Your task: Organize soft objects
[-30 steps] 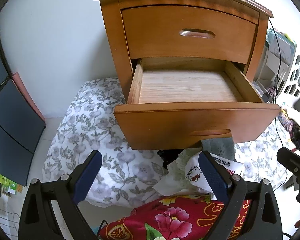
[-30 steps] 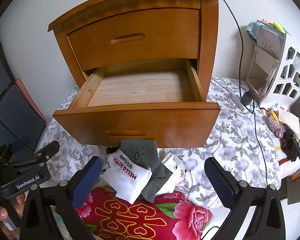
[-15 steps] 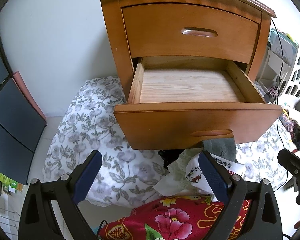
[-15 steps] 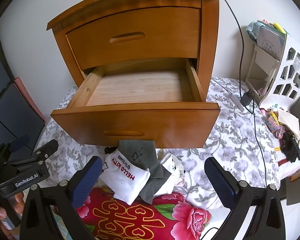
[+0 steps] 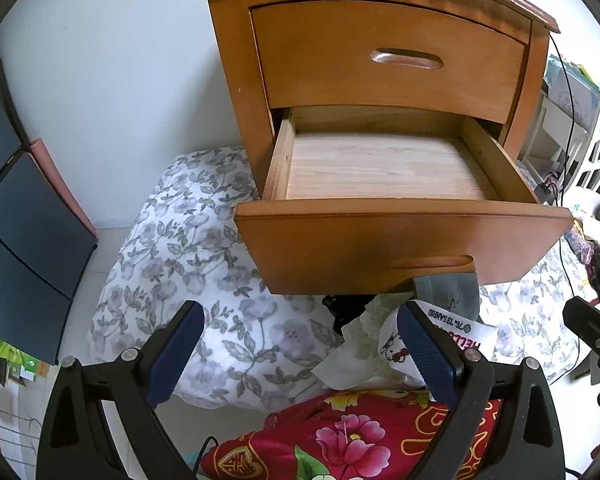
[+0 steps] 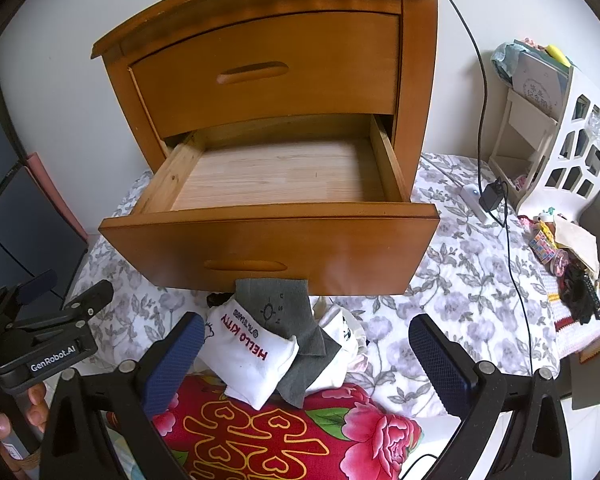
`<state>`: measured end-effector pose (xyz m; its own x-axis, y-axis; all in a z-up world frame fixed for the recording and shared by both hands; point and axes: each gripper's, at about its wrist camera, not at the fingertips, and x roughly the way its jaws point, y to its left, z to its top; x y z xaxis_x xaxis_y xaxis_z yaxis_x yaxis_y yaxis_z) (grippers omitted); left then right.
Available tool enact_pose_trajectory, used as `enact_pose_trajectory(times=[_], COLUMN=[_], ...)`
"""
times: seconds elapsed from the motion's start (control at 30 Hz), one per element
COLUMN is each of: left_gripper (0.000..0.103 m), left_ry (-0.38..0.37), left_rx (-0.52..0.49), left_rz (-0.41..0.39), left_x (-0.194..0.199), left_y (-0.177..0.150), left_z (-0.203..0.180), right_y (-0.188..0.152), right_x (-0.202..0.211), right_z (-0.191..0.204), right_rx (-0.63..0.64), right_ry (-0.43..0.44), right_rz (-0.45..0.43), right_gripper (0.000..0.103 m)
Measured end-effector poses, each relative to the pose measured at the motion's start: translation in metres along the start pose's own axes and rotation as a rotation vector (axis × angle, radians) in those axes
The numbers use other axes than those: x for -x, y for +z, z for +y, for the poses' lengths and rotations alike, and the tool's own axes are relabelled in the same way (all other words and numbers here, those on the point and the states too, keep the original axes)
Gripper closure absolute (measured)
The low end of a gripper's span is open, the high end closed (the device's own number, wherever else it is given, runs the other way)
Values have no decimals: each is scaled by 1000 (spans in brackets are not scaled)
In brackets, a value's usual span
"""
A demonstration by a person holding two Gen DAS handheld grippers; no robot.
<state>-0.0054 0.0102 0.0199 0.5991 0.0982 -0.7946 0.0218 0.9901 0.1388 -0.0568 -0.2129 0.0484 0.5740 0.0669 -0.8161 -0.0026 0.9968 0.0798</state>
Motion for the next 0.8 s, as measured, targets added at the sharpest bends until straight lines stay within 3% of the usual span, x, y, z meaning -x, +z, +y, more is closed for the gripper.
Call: enact_pose_trajectory(times=[0.8], left_gripper=[6], left_ry=[16], left_rx=[2], left_rz=[19], left_x=[-4], left_y=[0], left_z=[3], right_y=[-2], right_x=[-2], right_z=[0], right_rx=[0], right_ry=[0], right_rz=[6], right_gripper=[0])
